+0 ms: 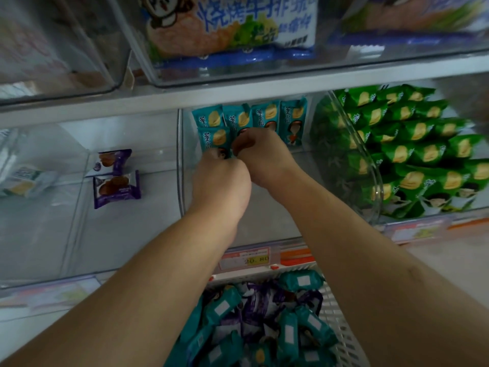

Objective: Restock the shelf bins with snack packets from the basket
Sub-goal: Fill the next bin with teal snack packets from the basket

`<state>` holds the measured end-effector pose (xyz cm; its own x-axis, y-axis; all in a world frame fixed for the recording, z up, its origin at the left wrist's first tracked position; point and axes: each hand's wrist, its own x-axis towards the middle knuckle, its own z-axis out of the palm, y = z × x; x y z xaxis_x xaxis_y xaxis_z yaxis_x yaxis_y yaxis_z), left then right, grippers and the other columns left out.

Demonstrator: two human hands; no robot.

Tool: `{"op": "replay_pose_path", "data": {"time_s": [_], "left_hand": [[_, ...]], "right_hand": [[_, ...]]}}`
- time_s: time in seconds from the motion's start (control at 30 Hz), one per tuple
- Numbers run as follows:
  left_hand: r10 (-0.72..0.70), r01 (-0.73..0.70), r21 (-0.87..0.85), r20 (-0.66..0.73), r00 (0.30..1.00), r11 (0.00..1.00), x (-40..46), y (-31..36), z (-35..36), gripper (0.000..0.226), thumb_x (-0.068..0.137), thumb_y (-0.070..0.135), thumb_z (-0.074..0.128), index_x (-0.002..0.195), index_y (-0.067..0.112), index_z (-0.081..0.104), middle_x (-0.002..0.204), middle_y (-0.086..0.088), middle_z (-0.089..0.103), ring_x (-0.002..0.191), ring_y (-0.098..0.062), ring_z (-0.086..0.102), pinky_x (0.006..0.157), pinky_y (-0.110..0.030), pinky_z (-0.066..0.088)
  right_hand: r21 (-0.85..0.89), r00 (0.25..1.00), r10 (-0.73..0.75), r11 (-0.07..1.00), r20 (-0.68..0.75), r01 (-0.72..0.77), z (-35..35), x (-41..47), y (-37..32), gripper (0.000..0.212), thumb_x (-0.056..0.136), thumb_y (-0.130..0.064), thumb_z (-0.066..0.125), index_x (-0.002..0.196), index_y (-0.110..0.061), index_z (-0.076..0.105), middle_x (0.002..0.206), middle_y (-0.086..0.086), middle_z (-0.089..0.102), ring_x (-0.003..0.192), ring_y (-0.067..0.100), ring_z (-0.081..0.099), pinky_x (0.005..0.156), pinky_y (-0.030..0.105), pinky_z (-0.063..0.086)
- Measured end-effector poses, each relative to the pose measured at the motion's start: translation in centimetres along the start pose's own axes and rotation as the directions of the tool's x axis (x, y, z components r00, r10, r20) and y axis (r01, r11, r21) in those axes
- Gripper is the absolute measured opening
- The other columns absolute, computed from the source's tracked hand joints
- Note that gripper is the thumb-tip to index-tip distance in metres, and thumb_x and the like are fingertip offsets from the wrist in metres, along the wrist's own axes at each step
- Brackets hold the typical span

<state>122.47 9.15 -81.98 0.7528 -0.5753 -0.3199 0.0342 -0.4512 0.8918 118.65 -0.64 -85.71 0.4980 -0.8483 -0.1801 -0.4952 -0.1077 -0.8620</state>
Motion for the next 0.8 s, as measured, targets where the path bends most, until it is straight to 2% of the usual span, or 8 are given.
{"op": "replay_pose_path", "data": {"time_s": [0.07, 0.17, 0.23, 0.3, 0.4, 0.53, 0.67, 0.8], "left_hand": [[0.014, -0.014, -0.022, 0.026, 1.000, 1.000, -0.7, 0.2, -0.1, 0.041, 0.089, 0.008, 0.047, 0.121, 0.025, 0.068, 0.106, 0.000, 0.071, 0.098, -0.018, 0.067, 0.085, -0.038, 0.059], [0.021, -0.017, -0.055, 0.062, 0.998, 0.998, -2.0, 0.5, -0.6, 0.046, 0.083, 0.014, 0.047, 0.121, 0.028, 0.068, 0.106, 0.003, 0.072, 0.099, -0.018, 0.068, 0.091, -0.044, 0.060], [0.017, -0.010, -0.083, 0.080, 0.997, 0.997, -3.3, 0.6, -1.1, 0.037, 0.089, 0.007, 0.047, 0.116, 0.027, 0.066, 0.104, 0.003, 0.071, 0.099, -0.017, 0.067, 0.094, -0.044, 0.059], [0.011, -0.003, -0.100, 0.085, 0.996, 0.995, -4.7, 0.6, -1.8, 0.042, 0.082, 0.011, 0.050, 0.119, 0.021, 0.068, 0.108, -0.002, 0.071, 0.102, -0.022, 0.068, 0.096, -0.047, 0.058], [0.011, 0.006, -0.120, 0.139, 0.990, 0.993, -7.3, 0.2, -3.2, 0.042, 0.075, 0.011, 0.048, 0.108, 0.024, 0.070, 0.105, -0.003, 0.075, 0.101, -0.023, 0.072, 0.096, -0.049, 0.058], [0.024, -0.001, -0.096, 0.235, 0.972, 0.995, -12.2, -0.8, -5.9, 0.030, 0.094, -0.003, 0.050, 0.105, 0.017, 0.070, 0.095, -0.002, 0.078, 0.087, -0.018, 0.076, 0.085, -0.041, 0.063], [-0.025, 0.007, 0.057, 0.315, 0.949, 0.998, -17.0, -5.2, -8.8, 0.023, 0.096, 0.002, 0.058, 0.101, 0.020, 0.072, 0.089, 0.004, 0.078, 0.086, -0.016, 0.075, 0.083, -0.039, 0.063], [-0.217, 0.119, 0.331, 0.277, 0.936, 0.936, -17.9, -11.7, -10.4, 0.014, 0.095, 0.013, 0.063, 0.097, 0.024, 0.072, 0.098, 0.000, 0.075, 0.091, -0.019, 0.071, 0.089, -0.041, 0.060]], "right_hand": [[-0.011, 1.000, -0.006, 1.000, 0.031, 0.006, -0.6, -0.8, -0.3, 0.032, 0.084, -0.002, 0.063, 0.110, -0.015, 0.075, 0.109, 0.002, 0.073, 0.104, 0.022, 0.066, 0.093, 0.042, 0.058], [-0.044, 0.999, 0.006, 0.999, 0.037, -0.005, -1.3, -2.1, -0.4, 0.029, 0.088, -0.007, 0.066, 0.113, -0.019, 0.074, 0.115, 0.001, 0.073, 0.110, 0.021, 0.066, 0.095, 0.039, 0.056], [-0.042, 0.999, 0.032, 0.999, 0.010, -0.032, -2.0, -3.4, -0.5, 0.025, 0.086, -0.008, 0.062, 0.105, -0.018, 0.075, 0.110, 0.003, 0.074, 0.107, 0.025, 0.067, 0.093, 0.043, 0.058], [-0.008, 0.998, 0.056, 0.998, -0.015, -0.056, -2.8, -5.5, -1.1, 0.024, 0.080, -0.012, 0.055, 0.090, -0.021, 0.074, 0.099, 0.005, 0.074, 0.095, 0.029, 0.071, 0.087, 0.052, 0.062], [0.042, 0.995, 0.086, 0.996, -0.054, -0.084, -4.5, -9.4, -1.6, 0.028, 0.074, -0.013, 0.049, 0.087, -0.023, 0.072, 0.090, 0.004, 0.074, 0.085, 0.029, 0.074, 0.076, 0.056, 0.063], [0.052, 0.989, 0.143, 0.988, -0.018, -0.142, -6.4, -17.1, -0.9, 0.028, 0.087, 0.006, 0.051, 0.088, -0.014, 0.071, 0.090, 0.010, 0.073, 0.080, 0.025, 0.075, 0.073, 0.055, 0.063], [-0.021, 0.962, 0.269, 0.963, 0.034, -0.269, -5.7, -24.2, 2.8, 0.027, 0.080, 0.003, 0.054, 0.077, -0.017, 0.073, 0.080, 0.017, 0.074, 0.079, 0.038, 0.074, 0.069, 0.058, 0.062], [-0.145, 0.873, 0.460, 0.886, 0.164, -0.440, -2.7, -26.7, 8.4, 0.021, 0.091, 0.000, 0.058, 0.081, -0.012, 0.073, 0.085, 0.016, 0.074, 0.081, 0.034, 0.074, 0.072, 0.047, 0.065]]}}
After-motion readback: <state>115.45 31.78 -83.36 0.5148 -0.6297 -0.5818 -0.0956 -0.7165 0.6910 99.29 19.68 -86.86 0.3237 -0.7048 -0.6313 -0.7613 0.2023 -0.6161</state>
